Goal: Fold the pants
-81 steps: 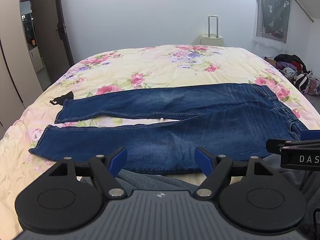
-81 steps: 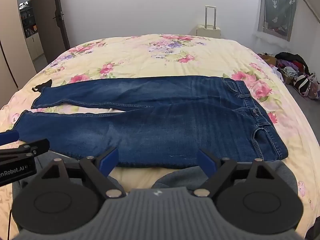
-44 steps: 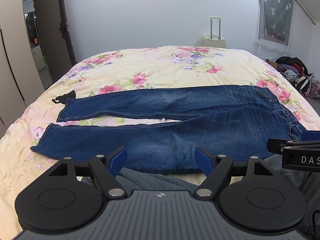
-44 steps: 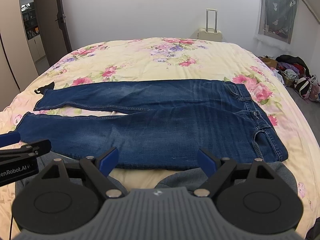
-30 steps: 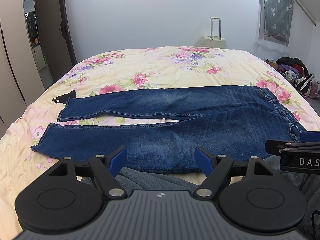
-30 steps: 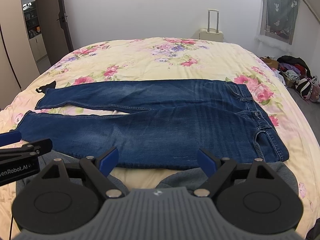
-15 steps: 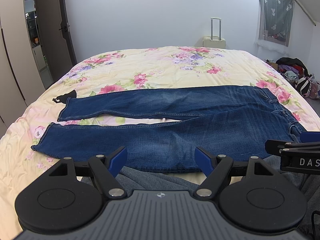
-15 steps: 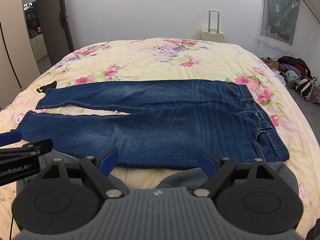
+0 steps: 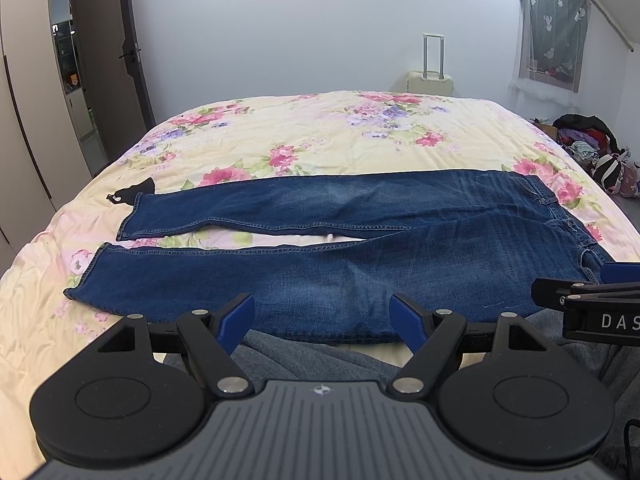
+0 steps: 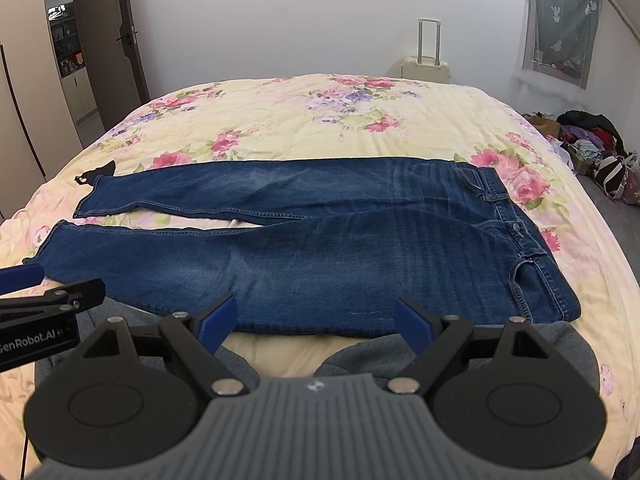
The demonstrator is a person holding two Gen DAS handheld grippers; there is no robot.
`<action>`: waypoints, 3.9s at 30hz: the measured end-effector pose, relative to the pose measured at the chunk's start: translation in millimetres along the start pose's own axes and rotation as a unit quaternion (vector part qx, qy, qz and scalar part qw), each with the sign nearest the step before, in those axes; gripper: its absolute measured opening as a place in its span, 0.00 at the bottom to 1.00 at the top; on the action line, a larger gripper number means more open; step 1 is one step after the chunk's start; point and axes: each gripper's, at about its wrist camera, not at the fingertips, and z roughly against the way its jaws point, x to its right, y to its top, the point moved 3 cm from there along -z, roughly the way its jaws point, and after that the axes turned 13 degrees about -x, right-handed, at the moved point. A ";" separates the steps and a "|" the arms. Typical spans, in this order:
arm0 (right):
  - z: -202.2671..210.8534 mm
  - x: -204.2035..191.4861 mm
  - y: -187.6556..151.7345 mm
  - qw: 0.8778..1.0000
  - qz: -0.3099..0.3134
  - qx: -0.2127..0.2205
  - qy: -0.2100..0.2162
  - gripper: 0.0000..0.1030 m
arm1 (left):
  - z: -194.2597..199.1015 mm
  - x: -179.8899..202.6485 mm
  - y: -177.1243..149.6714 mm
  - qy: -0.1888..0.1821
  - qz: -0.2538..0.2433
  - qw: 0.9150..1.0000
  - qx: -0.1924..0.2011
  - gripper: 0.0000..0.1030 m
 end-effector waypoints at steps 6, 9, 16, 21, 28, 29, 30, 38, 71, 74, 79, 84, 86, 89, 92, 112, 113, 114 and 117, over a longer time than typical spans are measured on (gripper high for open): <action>-0.2 0.0 0.1 1.000 0.000 0.000 0.000 0.80 | 0.1 0.0 0.0 0.000 0.000 1.000 0.000 0.87; -0.2 0.2 0.1 1.000 0.001 -0.001 0.001 0.80 | 0.0 0.1 -0.1 0.000 0.000 1.000 -0.001 0.87; -1.7 2.6 3.2 1.000 -0.002 -0.001 0.005 0.80 | -3.7 -4.8 2.5 -0.001 -0.004 1.000 -0.004 0.87; -1.7 25.8 13.0 0.999 -0.026 0.015 0.030 0.80 | -10.2 -26.4 14.0 -0.004 -0.033 0.999 0.019 0.80; -14.1 86.9 36.1 0.995 -0.042 0.084 0.026 0.80 | -47.0 -104.7 32.5 0.037 -0.084 0.995 0.029 0.49; -19.7 97.0 39.2 0.995 -0.039 0.092 0.022 0.80 | -54.6 -116.3 33.3 0.049 -0.097 0.994 0.024 0.47; -25.6 107.1 42.6 0.995 -0.035 0.094 0.015 0.80 | -63.8 -128.7 33.4 0.061 -0.111 0.992 0.015 0.44; -80.2 193.8 70.8 0.997 -0.074 0.026 0.014 0.64 | -152.2 -217.7 11.5 0.100 -0.220 0.967 -0.078 0.40; -181.4 313.5 31.8 0.872 0.408 -0.268 0.038 0.34 | -235.2 -210.9 38.3 0.290 -0.105 0.935 -0.178 0.08; -193.4 311.8 20.6 0.854 0.451 -0.255 0.049 0.34 | -237.6 -207.1 38.6 0.306 -0.094 0.927 -0.196 0.08; -210.9 315.2 4.2 0.832 0.505 -0.220 0.058 0.34 | -240.7 -200.4 39.4 0.328 -0.087 0.916 -0.213 0.08; -220.0 316.2 -25.4 0.807 0.567 -0.164 0.033 0.36 | -239.0 -197.7 44.8 0.335 -0.070 0.915 -0.213 0.08; -220.2 315.6 -30.7 0.811 0.565 -0.147 0.021 0.26 | -239.0 -198.4 45.8 0.332 -0.062 0.917 -0.211 0.08; -208.9 315.9 -39.9 0.815 0.566 -0.127 -0.001 0.16 | -236.1 -201.5 47.4 0.326 -0.050 0.922 -0.202 0.08; -199.3 305.8 -40.2 0.814 0.568 -0.121 -0.022 0.01 | -230.0 -203.0 51.2 0.325 -0.042 0.927 -0.182 0.07; -134.0 289.1 193.8 0.937 0.325 0.038 -0.126 0.00 | -218.0 -241.0 219.0 0.287 0.012 0.954 -0.087 0.06; -144.7 287.5 205.0 0.936 0.326 0.037 -0.132 0.00 | -228.9 -242.2 226.3 0.287 0.008 0.953 -0.092 0.06; -157.6 285.8 216.9 0.935 0.326 0.034 -0.138 0.00 | -241.8 -242.7 233.9 0.287 0.003 0.953 -0.099 0.06; -201.9 282.0 249.2 0.936 0.317 0.016 -0.151 0.00 | -281.5 -241.2 250.8 0.290 -0.021 0.949 -0.120 0.06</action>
